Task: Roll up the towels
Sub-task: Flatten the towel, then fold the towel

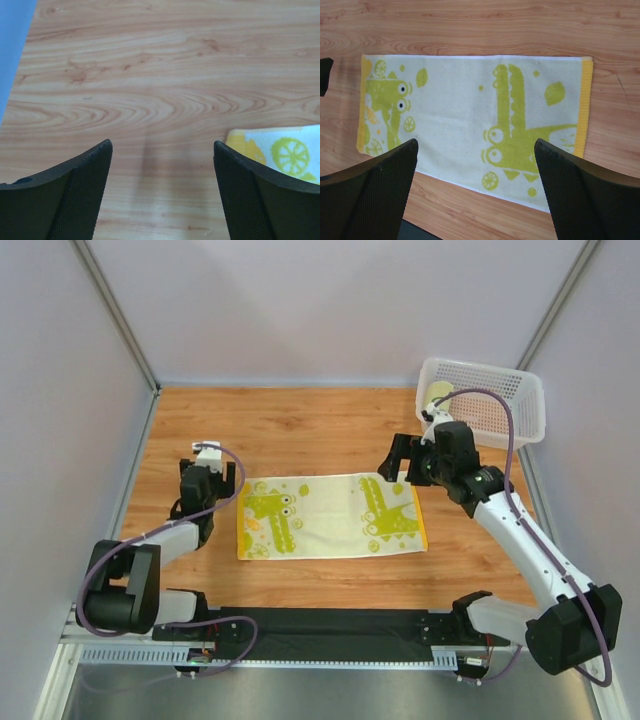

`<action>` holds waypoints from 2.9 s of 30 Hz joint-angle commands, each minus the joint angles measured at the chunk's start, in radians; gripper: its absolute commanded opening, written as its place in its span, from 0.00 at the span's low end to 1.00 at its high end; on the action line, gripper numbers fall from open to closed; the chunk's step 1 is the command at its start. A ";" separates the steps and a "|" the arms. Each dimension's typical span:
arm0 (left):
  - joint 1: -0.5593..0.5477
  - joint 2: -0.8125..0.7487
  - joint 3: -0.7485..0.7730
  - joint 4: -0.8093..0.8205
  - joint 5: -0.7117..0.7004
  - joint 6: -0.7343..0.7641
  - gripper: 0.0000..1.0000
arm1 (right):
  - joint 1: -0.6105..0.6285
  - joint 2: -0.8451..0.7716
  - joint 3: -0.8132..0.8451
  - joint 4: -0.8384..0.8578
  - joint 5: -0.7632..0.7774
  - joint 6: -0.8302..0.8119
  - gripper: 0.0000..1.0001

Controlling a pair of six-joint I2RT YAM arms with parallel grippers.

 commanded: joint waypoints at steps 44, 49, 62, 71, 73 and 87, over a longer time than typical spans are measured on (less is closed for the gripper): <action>0.050 -0.025 -0.207 0.454 0.088 -0.018 1.00 | 0.000 0.040 -0.041 -0.016 -0.013 -0.065 0.99; 0.050 -0.025 -0.207 0.454 0.088 -0.019 1.00 | 0.000 0.077 -0.018 -0.039 0.027 -0.076 1.00; 0.024 -0.454 -0.076 -0.623 0.270 0.034 0.98 | -0.190 0.324 0.062 -0.223 0.088 -0.001 0.99; 0.024 -0.189 0.086 -0.954 0.986 0.587 0.99 | -0.198 0.270 0.089 -0.240 0.116 -0.044 1.00; 0.033 -0.253 0.034 -0.894 0.957 0.533 0.99 | -0.200 0.267 0.068 -0.201 0.109 -0.047 1.00; -0.062 0.027 0.181 -1.005 0.941 0.614 0.81 | -0.183 0.401 0.177 -0.134 -0.161 -0.013 1.00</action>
